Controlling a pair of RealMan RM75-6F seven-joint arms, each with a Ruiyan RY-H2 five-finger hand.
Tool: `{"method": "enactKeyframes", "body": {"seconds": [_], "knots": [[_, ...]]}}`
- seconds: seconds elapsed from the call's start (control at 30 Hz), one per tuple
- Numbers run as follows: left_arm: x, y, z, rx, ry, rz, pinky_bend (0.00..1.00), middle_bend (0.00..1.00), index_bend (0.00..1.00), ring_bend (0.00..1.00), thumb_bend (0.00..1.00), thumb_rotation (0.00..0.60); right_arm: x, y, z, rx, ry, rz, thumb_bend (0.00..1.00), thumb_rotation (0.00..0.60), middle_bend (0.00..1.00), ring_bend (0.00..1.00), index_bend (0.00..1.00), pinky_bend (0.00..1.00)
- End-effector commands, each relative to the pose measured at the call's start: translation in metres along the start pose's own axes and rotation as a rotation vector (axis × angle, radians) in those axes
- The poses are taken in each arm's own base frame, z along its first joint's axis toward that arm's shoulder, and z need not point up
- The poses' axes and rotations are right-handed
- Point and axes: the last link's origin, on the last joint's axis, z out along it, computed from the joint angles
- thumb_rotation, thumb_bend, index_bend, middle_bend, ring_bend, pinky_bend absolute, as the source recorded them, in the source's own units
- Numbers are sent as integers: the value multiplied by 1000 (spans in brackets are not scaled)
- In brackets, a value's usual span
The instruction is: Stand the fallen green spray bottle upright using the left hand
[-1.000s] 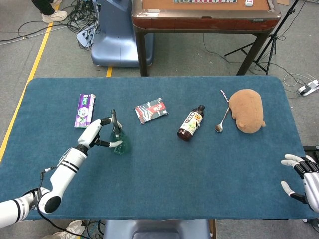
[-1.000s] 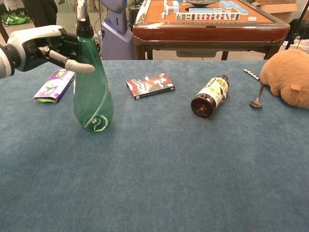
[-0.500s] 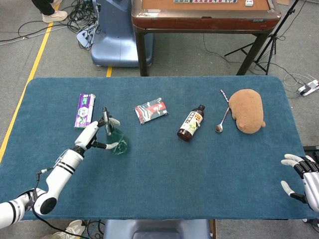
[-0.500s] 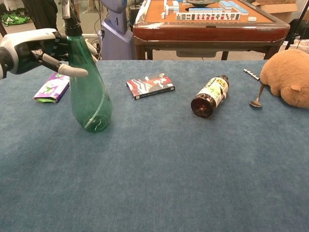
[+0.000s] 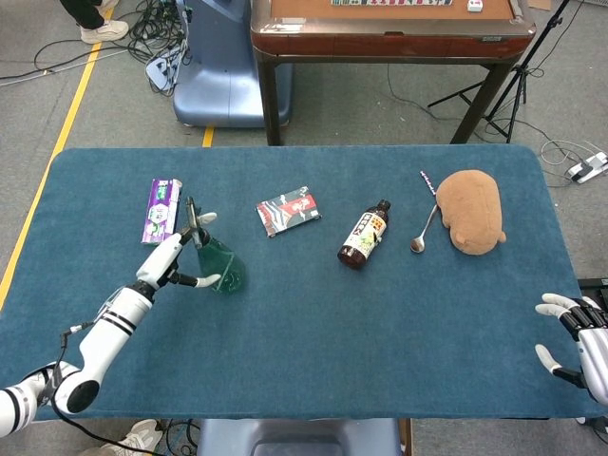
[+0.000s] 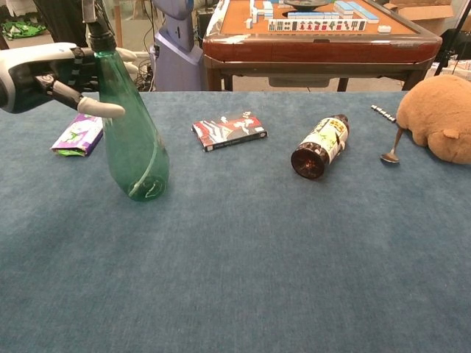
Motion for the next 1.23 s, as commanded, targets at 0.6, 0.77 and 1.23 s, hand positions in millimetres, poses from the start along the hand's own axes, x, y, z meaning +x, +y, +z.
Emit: {"method": "enactKeyframes", "body": {"seconds": [0.6,0.77,1.23], "knots": [[47,-52,-102,189,265,437,40,40,20,0,203,600,-6,2,6,9,-11,16,276,600,248,184,318,295],[48,-58,-141,258,357,577,40,40,42,0,203,600,-9,2,10,16,-19,20,276,600,248,184,318,295],[32,-50,-211,365,413,727,40,40,56,0,203,600,-12,-1,11,34,-21,25,276,600,248,184,318,295]]}}
